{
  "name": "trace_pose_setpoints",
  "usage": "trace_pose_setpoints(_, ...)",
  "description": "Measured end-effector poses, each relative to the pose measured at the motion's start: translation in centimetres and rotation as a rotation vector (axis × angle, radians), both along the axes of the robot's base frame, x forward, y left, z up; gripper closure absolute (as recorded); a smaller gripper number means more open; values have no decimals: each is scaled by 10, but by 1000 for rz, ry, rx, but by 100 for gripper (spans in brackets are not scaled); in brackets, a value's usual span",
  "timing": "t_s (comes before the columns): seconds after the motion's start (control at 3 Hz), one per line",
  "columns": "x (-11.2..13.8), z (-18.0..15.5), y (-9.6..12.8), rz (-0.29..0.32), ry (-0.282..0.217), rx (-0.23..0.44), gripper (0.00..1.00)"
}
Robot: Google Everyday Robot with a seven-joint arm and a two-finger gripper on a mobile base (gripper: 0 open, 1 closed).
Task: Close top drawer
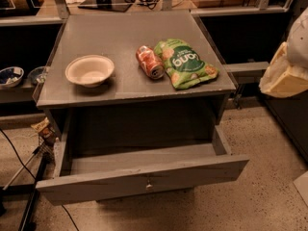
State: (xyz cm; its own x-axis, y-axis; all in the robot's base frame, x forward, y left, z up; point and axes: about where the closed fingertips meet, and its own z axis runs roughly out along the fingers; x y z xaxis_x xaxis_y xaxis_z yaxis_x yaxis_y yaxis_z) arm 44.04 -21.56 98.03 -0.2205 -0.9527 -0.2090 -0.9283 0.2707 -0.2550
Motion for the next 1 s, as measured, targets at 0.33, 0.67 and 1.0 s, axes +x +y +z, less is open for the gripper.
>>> trace_pose_setpoints(0.33, 2, -4, 1, -11, -38, -5, 96)
trace_pose_setpoints(0.67, 2, -22, 1, -16, -67, -12, 100)
trace_pose_setpoints(1.0, -1, -52, -1, -23, -64, -19, 100)
